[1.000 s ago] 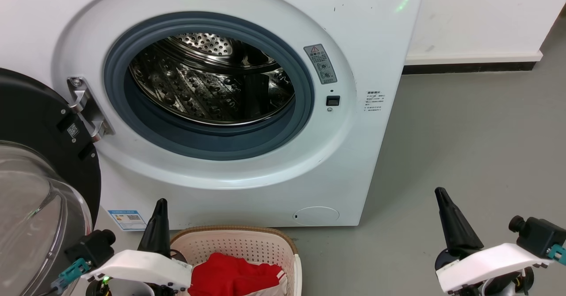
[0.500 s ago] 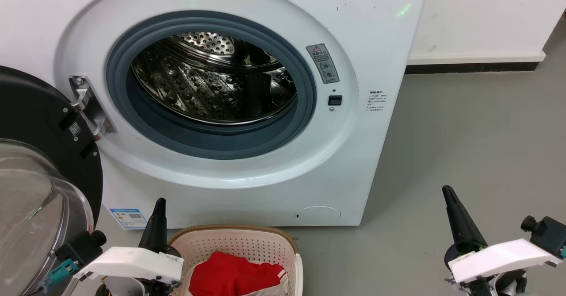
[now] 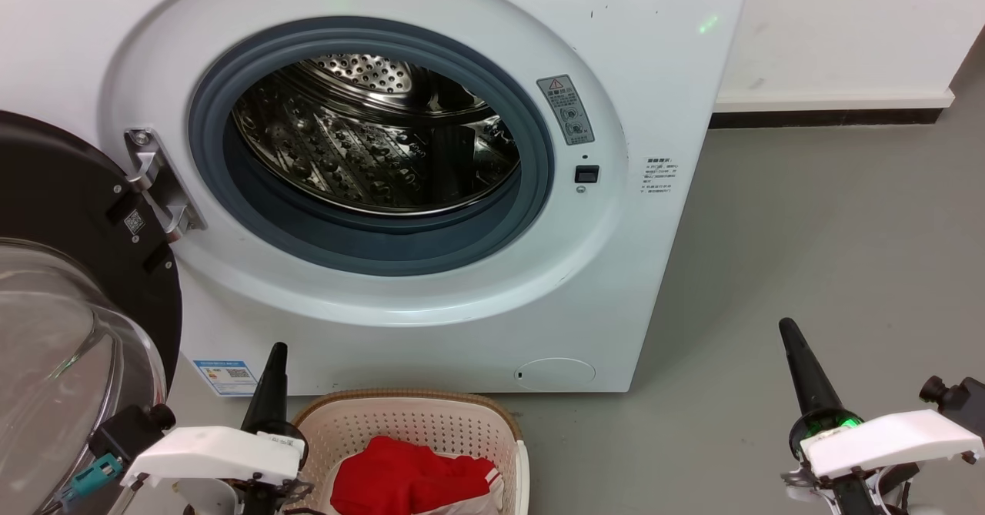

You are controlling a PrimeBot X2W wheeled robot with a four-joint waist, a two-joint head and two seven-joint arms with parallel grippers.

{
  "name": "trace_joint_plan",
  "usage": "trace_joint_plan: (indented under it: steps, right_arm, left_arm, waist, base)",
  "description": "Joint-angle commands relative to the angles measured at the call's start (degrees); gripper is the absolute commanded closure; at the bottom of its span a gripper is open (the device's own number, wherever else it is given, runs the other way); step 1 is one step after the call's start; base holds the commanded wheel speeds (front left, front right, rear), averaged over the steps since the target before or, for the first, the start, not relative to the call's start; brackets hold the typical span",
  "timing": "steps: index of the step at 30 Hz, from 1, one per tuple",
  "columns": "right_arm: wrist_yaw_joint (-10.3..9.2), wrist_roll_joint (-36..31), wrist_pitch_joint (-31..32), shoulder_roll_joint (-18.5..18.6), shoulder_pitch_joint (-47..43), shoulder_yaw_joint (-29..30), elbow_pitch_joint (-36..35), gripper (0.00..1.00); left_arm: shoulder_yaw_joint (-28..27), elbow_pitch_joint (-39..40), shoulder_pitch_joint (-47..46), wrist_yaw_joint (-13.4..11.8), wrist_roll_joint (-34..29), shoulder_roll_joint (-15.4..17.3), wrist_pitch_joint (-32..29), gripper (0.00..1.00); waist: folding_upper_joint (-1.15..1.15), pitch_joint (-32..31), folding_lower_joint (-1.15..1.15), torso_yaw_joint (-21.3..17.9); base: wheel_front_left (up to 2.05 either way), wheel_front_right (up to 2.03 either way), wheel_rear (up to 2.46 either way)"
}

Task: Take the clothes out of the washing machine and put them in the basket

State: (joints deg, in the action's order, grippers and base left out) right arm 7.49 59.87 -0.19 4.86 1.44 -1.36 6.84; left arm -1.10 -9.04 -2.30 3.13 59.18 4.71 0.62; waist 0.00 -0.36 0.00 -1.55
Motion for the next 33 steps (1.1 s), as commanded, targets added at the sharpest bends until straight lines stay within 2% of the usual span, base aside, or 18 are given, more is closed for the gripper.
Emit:
trace_joint_plan:
  steps: [1, 33]
  right_arm:
    - [0.01, 1.80, 0.22, 0.35, 1.54, 0.31, -0.08, 1.00]
    - [0.01, 20.21, 2.64, 0.19, 3.56, 3.02, 3.90, 1.00]
  left_arm:
    - [-0.51, 0.22, -1.34, 0.47, 1.52, -0.10, -0.33, 1.00]
    - [-3.14, -2.72, -3.06, 2.73, 19.35, -0.90, -4.04, 1.00]
  waist:
    - [0.00, 0.01, 0.00, 0.03]
    - [0.00, 0.27, 0.00, 0.77]
  base:
    - [0.00, 0.00, 0.00]
    - [0.00, 0.00, 0.00]
